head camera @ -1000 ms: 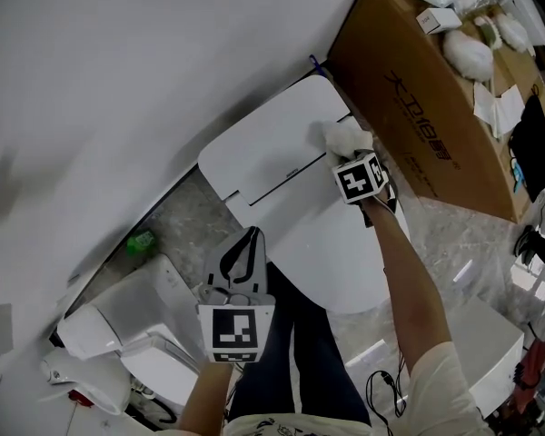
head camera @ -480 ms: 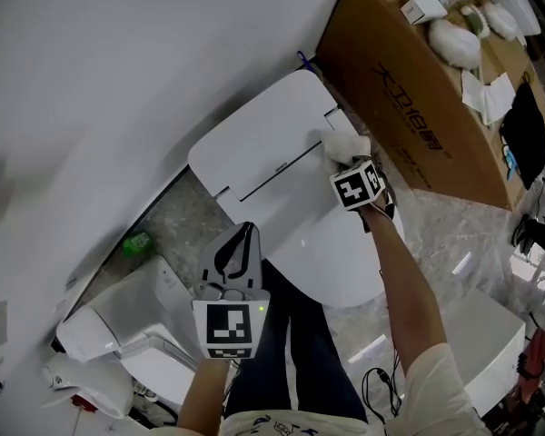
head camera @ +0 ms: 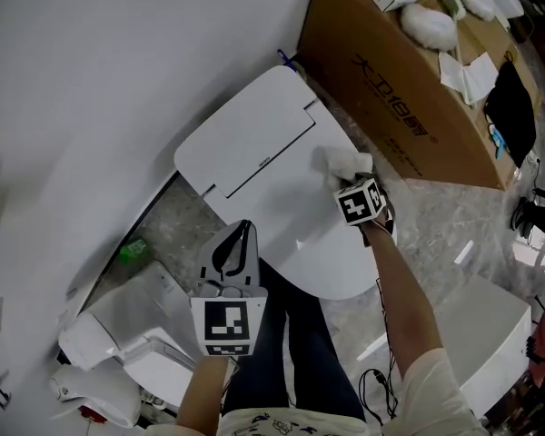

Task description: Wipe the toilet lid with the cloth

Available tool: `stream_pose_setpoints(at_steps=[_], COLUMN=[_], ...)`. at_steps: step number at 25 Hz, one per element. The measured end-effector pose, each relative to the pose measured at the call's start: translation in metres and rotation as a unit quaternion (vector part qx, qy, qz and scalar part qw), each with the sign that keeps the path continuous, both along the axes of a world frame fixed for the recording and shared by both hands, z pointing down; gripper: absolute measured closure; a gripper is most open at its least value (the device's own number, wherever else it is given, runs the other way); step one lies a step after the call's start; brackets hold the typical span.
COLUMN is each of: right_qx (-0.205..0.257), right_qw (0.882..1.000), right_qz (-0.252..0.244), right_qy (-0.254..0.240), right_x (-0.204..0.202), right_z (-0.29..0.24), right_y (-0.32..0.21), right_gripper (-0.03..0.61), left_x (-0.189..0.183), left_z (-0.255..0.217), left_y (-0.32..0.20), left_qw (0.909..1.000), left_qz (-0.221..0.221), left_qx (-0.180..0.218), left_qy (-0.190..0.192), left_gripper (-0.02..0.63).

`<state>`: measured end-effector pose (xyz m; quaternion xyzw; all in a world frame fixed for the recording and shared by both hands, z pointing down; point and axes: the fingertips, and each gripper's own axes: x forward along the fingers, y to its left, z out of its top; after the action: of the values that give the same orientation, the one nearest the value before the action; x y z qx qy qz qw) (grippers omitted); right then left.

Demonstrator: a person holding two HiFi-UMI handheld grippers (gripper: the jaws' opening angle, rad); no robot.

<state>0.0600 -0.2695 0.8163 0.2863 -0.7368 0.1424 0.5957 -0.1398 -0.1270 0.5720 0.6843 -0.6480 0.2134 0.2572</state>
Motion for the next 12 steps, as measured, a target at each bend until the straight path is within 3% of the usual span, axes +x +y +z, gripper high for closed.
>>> stream_pose_setpoints(at_steps=[12], right_qx=[-0.011], right_qw=[0.998], right_qz=[0.055], right_qy=[0.005], right_x=[0.070], right_z=[0.001], right_y=[0.048], right_gripper=[0.486], left_x=[0.033], left_z=[-0.010], left_y=[0.007], left_qw=[0.9995], left_qz=[0.029], left_qx=[0.007], left_qy=[-0.003], left_gripper=[0.602])
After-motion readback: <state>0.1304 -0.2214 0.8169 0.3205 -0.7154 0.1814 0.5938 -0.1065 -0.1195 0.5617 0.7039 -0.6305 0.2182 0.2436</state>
